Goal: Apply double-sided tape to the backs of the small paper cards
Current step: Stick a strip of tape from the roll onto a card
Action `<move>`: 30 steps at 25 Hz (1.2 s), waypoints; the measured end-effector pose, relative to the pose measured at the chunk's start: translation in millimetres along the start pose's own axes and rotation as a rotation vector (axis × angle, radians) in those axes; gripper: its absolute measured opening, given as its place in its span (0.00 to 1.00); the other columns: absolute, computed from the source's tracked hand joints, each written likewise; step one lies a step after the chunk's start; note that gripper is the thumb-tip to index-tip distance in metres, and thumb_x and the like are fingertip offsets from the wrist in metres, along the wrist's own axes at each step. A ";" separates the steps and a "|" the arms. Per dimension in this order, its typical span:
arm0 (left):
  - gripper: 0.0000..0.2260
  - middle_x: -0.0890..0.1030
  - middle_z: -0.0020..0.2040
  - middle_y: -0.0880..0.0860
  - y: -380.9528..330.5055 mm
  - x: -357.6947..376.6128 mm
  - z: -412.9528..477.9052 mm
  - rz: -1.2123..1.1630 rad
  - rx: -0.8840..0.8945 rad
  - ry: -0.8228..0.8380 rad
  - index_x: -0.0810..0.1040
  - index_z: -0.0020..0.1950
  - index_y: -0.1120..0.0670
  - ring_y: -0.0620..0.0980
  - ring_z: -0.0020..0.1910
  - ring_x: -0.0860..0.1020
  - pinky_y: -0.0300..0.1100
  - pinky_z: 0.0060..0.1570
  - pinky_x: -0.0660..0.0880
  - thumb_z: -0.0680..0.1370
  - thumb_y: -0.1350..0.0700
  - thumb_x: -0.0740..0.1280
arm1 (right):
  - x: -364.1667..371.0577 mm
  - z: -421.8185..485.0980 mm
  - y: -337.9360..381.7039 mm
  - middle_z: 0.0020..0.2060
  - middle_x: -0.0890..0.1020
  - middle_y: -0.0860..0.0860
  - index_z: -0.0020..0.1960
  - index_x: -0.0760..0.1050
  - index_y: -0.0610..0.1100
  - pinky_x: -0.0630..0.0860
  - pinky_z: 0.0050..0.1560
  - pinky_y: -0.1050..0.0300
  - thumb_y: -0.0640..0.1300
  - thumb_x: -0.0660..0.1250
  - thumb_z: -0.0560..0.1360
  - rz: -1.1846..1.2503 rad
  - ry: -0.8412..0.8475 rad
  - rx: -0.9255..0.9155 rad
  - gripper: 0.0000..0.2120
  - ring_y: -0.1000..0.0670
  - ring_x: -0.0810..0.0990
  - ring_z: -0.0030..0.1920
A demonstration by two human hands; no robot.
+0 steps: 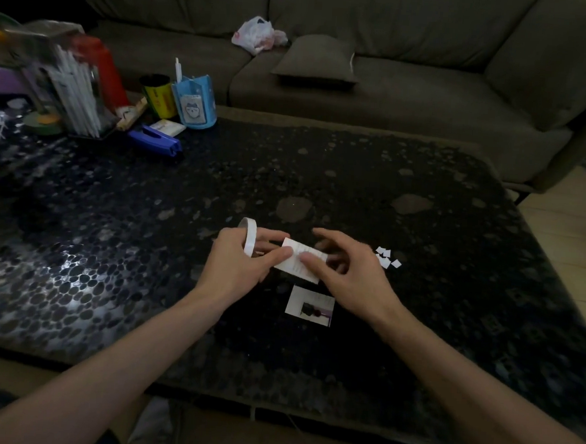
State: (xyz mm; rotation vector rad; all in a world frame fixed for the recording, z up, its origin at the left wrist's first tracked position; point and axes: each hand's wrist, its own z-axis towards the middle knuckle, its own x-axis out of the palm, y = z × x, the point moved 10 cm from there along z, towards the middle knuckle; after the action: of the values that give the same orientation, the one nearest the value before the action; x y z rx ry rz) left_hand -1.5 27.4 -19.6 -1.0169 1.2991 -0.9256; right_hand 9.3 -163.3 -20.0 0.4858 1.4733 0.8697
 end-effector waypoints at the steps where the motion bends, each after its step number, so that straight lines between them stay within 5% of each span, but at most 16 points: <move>1: 0.12 0.88 0.44 0.47 -2.4 3.3 -1.4 0.036 0.022 0.024 0.85 0.59 0.51 0.37 0.31 0.81 0.30 0.31 0.75 0.77 0.56 0.76 | -2.1 0.5 -6.8 0.51 0.83 0.63 0.62 0.80 0.57 0.80 0.54 0.63 0.55 0.72 0.78 0.094 0.019 0.051 0.13 0.64 0.81 0.53; 5: 0.13 0.88 0.43 0.44 -1.2 8.9 -5.9 0.108 0.053 0.069 0.85 0.61 0.51 0.41 0.26 0.78 0.34 0.33 0.78 0.77 0.54 0.76 | -4.4 -9.7 -29.2 0.45 0.86 0.65 0.48 0.85 0.57 0.81 0.53 0.61 0.51 0.76 0.77 0.189 0.078 0.192 0.01 0.66 0.84 0.48; 9: 0.12 0.84 0.53 0.41 -7.9 -1.2 -8.0 0.261 0.159 0.010 0.85 0.62 0.49 0.38 0.52 0.82 0.40 0.58 0.78 0.79 0.53 0.74 | -0.9 -19.9 -48.4 0.45 0.87 0.61 0.47 0.85 0.57 0.81 0.55 0.60 0.52 0.76 0.77 0.133 0.137 0.302 0.01 0.64 0.84 0.47; 13: 0.03 0.84 0.58 0.39 -2.1 -1.2 -9.5 0.342 0.187 0.062 0.87 0.49 0.52 0.36 0.62 0.78 0.45 0.67 0.75 0.78 0.54 0.75 | -2.2 -24.7 -49.9 0.44 0.87 0.59 0.48 0.85 0.56 0.78 0.52 0.63 0.51 0.76 0.76 0.072 0.190 0.336 0.01 0.61 0.84 0.48; 21: 0.02 0.84 0.52 0.37 2.2 -3.8 -15.0 0.411 0.223 0.121 0.87 0.49 0.47 0.37 0.57 0.80 0.49 0.63 0.78 0.78 0.53 0.75 | 0.8 -24.8 -40.8 0.42 0.87 0.57 0.48 0.84 0.54 0.76 0.47 0.65 0.49 0.77 0.76 0.036 0.202 0.337 0.03 0.61 0.84 0.45; 26: 0.11 0.80 0.45 0.28 4.2 5.5 -17.8 0.519 0.245 0.208 0.86 0.59 0.45 0.30 0.51 0.77 0.42 0.57 0.79 0.77 0.47 0.74 | 4.5 -23.5 -40.3 0.44 0.86 0.57 0.49 0.83 0.54 0.78 0.50 0.63 0.49 0.77 0.76 -0.027 0.207 0.355 0.04 0.61 0.83 0.47; 30: 0.09 0.80 0.51 0.38 6.5 15.0 -25.6 0.687 0.333 0.293 0.86 0.56 0.36 0.38 0.54 0.76 0.48 0.53 0.79 0.76 0.46 0.75 | 5.5 -23.4 -38.9 0.45 0.85 0.57 0.49 0.82 0.55 0.81 0.57 0.58 0.49 0.77 0.76 -0.071 0.198 0.356 0.05 0.60 0.83 0.49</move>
State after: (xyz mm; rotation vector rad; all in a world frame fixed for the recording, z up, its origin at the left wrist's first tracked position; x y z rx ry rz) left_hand -26.2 13.4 -30.3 -0.1418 1.5285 -0.7268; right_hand -6.1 -188.5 -55.0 0.6182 1.8302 0.6124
